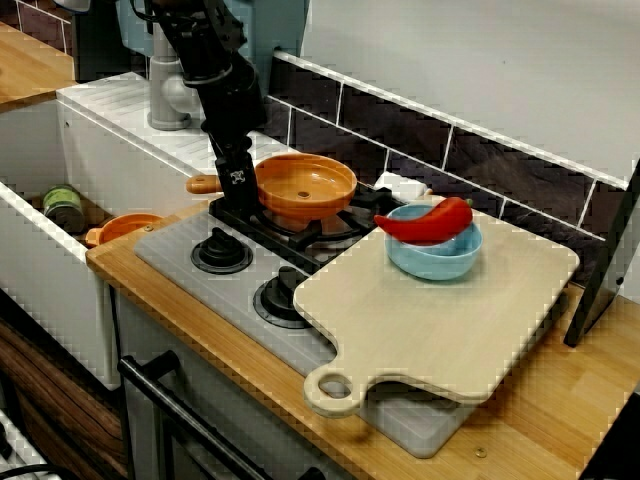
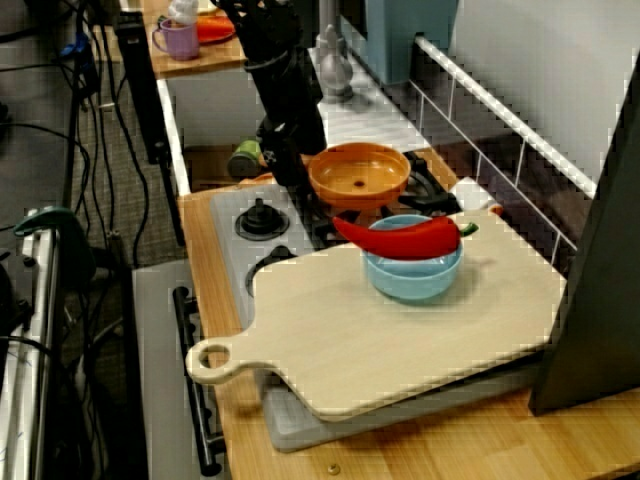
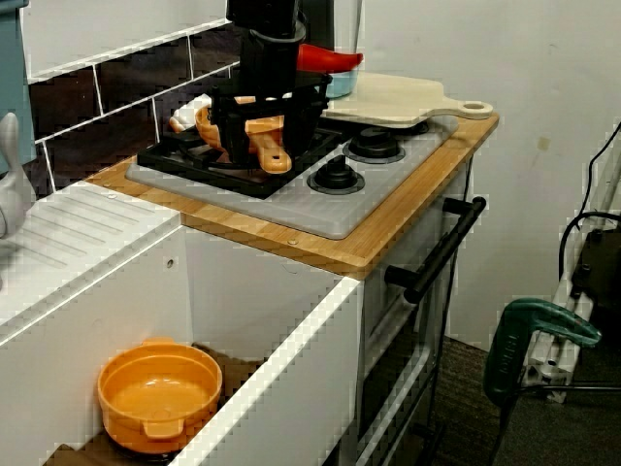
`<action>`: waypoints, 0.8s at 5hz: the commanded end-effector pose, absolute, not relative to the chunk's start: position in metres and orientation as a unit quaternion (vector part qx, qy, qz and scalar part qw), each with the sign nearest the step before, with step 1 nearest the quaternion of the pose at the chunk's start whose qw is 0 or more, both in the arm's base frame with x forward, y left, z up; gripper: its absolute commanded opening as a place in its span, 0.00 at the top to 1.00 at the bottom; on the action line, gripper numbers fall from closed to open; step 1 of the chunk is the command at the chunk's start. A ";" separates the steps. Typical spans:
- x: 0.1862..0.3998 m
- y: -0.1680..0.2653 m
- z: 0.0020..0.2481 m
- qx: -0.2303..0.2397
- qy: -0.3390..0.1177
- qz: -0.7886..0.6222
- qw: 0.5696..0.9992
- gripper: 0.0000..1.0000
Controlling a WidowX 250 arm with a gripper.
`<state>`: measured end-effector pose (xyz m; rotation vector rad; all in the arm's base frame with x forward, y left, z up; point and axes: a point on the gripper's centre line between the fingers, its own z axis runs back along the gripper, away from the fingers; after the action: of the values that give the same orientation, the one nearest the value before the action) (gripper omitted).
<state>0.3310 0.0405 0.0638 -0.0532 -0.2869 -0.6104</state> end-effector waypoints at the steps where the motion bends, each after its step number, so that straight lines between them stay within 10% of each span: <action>1: 0.334 0.045 0.084 -0.013 -0.160 -0.305 0.939 0.00; 2: 0.333 0.047 0.083 -0.011 -0.159 -0.298 0.941 1.00; 4: 0.335 0.051 0.083 -0.012 -0.159 -0.289 0.944 1.00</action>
<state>0.3292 0.0465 0.0653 -0.0538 -0.2742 -0.5884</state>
